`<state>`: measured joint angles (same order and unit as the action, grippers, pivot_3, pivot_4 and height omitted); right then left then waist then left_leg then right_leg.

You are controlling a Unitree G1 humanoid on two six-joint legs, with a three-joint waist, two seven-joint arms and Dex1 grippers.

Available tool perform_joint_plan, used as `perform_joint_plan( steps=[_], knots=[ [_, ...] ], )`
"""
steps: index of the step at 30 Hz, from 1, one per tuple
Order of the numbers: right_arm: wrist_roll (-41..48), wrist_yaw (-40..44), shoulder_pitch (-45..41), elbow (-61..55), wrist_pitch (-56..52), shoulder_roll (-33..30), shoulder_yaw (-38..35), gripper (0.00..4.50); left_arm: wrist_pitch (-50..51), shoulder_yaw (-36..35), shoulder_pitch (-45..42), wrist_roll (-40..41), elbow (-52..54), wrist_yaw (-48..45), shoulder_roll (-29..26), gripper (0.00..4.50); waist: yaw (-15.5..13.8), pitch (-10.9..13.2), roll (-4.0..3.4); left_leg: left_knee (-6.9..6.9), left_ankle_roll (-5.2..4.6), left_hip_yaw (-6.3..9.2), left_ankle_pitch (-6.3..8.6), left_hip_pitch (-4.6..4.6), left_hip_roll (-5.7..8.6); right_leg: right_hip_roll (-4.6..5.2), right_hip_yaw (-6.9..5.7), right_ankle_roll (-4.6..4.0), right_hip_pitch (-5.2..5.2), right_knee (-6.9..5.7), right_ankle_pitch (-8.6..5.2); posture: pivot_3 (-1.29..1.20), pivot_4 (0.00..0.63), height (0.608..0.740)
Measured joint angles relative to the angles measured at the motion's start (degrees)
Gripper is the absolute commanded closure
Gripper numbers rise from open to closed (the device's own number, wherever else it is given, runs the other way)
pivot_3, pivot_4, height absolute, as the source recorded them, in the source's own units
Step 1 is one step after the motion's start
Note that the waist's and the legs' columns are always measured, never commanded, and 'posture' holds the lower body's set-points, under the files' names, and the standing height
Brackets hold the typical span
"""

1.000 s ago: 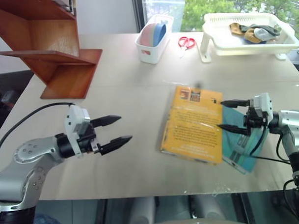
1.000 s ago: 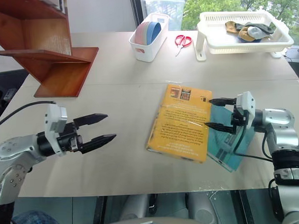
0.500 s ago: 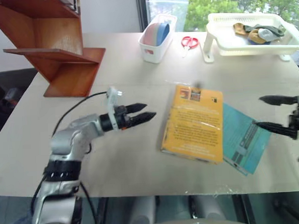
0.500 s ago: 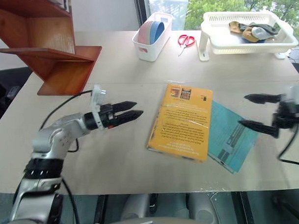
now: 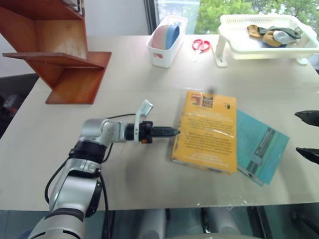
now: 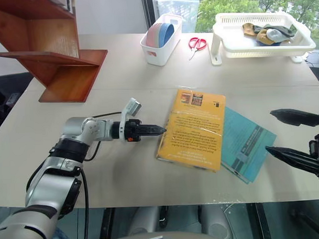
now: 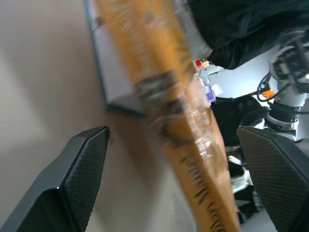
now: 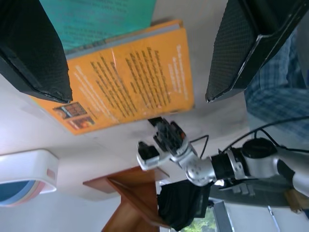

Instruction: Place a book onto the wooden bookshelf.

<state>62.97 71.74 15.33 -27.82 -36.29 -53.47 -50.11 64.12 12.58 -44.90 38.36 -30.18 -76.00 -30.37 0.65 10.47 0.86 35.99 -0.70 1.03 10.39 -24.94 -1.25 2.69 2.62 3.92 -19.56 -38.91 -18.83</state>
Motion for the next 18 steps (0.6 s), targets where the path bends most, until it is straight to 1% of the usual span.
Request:
perform_joint_plan(
  steps=[2,8,11,12,13,14,15,17,18],
  knots=[
    [0.1,-0.3,1.1,-0.4,-0.1,0.1,-1.2,0.00,-0.9,1.4,-0.8,-1.4,-0.9,-1.9,0.7,0.02,0.0,0.0,0.00,0.00,0.00,0.04,0.00,-0.03,0.00,0.00,-0.01,0.00,0.00,0.03,0.00,0.00,0.150,0.740],
    [-1.4,1.0,4.1,0.2,-0.3,0.1,-2.6,0.00,-1.2,1.4,-1.1,-3.0,-2.5,-4.2,2.9,0.02,0.0,0.0,0.00,0.00,0.00,0.08,0.00,-0.07,0.00,0.00,-0.04,0.00,-0.04,0.02,-0.01,0.00,0.150,0.740],
    [-2.9,2.3,4.1,2.0,0.3,-0.4,-2.6,0.00,-1.0,0.7,-0.9,-3.0,-3.1,-4.8,3.6,0.79,0.1,0.0,0.00,0.00,0.00,0.08,0.00,-0.07,0.00,0.00,-0.03,0.00,-0.05,0.01,0.00,0.00,0.150,0.740],
    [-3.4,2.7,4.0,2.4,0.3,-0.7,-2.6,0.00,-0.8,0.2,-0.9,-2.8,-3.1,-5.1,3.7,1.31,0.1,0.0,0.00,0.00,0.00,0.09,0.00,-0.07,0.00,0.00,-0.05,0.00,-0.05,0.01,-0.01,0.00,0.150,0.740],
    [-3.6,2.9,3.9,2.6,0.4,-0.9,-2.6,0.00,-0.7,-0.3,-0.8,-2.7,-3.1,-5.4,3.7,1.65,0.1,0.0,0.00,0.00,0.00,0.10,0.00,-0.07,0.00,0.00,-0.05,-0.01,-0.05,0.01,-0.01,0.00,0.150,0.740],
    [-3.9,3.1,3.6,3.0,0.4,-1.0,-2.6,0.00,-0.4,-0.9,-0.7,-2.4,-3.0,-5.6,3.6,2.08,0.1,0.0,0.00,0.00,0.00,0.10,0.00,-0.07,0.00,0.00,-0.06,-0.01,-0.05,0.01,-0.01,0.00,0.150,0.740],
    [-4.2,3.3,3.0,3.6,0.6,-1.4,-2.5,0.00,0.0,-1.3,-0.2,-2.2,-2.7,-5.7,3.4,2.60,0.1,0.0,-0.01,0.00,0.00,0.09,0.00,-0.07,-0.01,0.00,-0.04,0.00,-0.05,0.01,-0.01,0.00,0.150,0.740],
    [-4.8,3.6,1.8,4.6,0.8,-2.0,-2.1,0.00,0.8,-1.5,0.7,-2.1,-1.9,-5.7,3.3,3.45,0.1,0.0,0.00,0.00,0.00,0.10,0.00,-0.08,-0.01,0.01,-0.05,0.00,-0.05,0.02,-0.01,0.00,0.150,0.740],
    [-5.0,3.8,0.7,5.0,0.8,-2.5,-1.6,0.00,1.5,-1.7,1.6,-2.1,-1.3,-5.6,3.2,3.75,0.1,0.0,0.00,0.00,0.00,0.11,0.00,-0.08,-0.02,0.01,-0.05,-0.01,-0.05,0.01,-0.01,0.00,0.150,0.740]
  ],
)
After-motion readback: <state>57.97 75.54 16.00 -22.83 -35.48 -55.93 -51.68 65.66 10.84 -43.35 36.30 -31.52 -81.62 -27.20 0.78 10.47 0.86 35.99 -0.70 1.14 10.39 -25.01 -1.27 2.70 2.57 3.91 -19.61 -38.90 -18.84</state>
